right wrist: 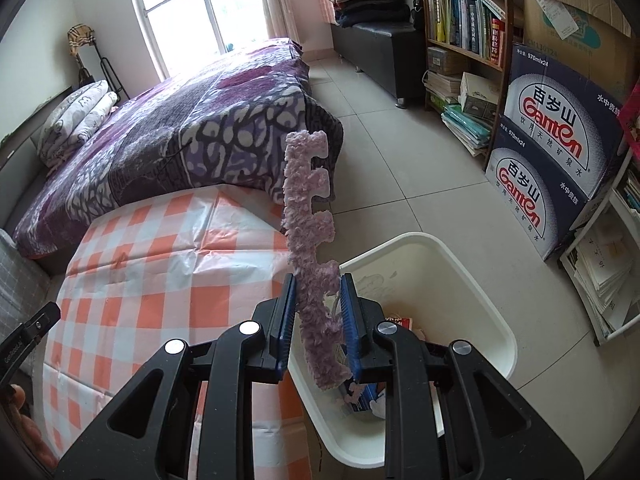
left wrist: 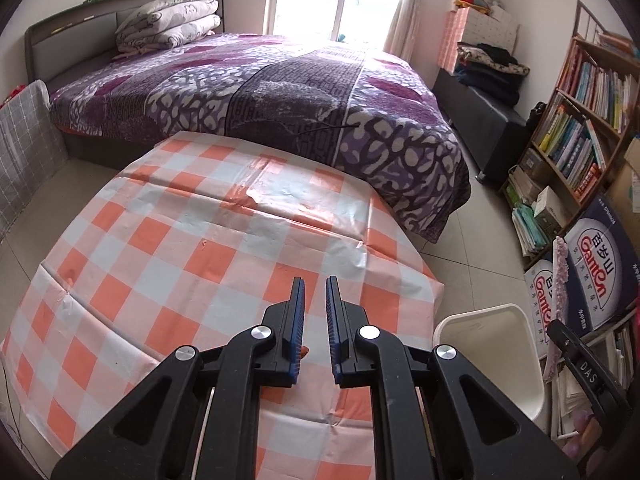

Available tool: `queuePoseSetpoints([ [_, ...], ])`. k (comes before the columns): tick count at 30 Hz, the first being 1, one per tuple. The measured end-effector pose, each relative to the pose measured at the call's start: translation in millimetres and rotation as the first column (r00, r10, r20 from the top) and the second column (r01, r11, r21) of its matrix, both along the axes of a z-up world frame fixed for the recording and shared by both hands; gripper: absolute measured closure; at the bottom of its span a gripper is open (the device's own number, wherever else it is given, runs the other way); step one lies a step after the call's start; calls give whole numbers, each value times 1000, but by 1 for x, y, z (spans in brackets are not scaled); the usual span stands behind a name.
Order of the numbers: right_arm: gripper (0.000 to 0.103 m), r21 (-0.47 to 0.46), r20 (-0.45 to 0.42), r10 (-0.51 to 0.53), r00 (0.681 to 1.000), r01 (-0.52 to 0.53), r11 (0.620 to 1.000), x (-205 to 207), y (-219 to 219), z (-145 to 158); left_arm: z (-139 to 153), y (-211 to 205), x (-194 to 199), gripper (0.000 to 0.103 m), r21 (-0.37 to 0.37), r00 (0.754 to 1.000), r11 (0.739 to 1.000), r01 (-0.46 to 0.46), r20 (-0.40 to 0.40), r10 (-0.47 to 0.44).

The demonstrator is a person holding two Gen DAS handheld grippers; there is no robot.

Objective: Collect trash

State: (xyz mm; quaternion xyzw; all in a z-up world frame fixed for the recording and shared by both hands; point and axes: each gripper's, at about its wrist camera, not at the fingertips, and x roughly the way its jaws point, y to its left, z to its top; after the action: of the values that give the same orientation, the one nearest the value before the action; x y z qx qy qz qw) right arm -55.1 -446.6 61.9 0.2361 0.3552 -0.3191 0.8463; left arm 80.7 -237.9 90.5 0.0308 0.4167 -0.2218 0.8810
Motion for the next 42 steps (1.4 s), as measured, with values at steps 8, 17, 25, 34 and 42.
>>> queuePoseSetpoints([
  [8,82,7,3,-57,998,57,998,-26,-25,-2,-22,-21,18,92,53,990,997,54,-132,-47],
  [17,82,50,26,-56,998,55,997,-36,-37,-2,-108,9,57,72,193,905,980,45,-424,42],
  [25,82,61,15,-18,1000,17,998,-27,-31,-3,-115,-3,45,48,218,898,950,223,-426,-113],
  [34,81,81,-35,-8,999,10,997,-23,-32,-11,-139,-19,32,53,380,907,872,308,-393,-149],
  [42,81,81,-52,12,999,-8,997,-20,-29,-14,-135,7,48,87,295,912,933,207,-403,-75],
])
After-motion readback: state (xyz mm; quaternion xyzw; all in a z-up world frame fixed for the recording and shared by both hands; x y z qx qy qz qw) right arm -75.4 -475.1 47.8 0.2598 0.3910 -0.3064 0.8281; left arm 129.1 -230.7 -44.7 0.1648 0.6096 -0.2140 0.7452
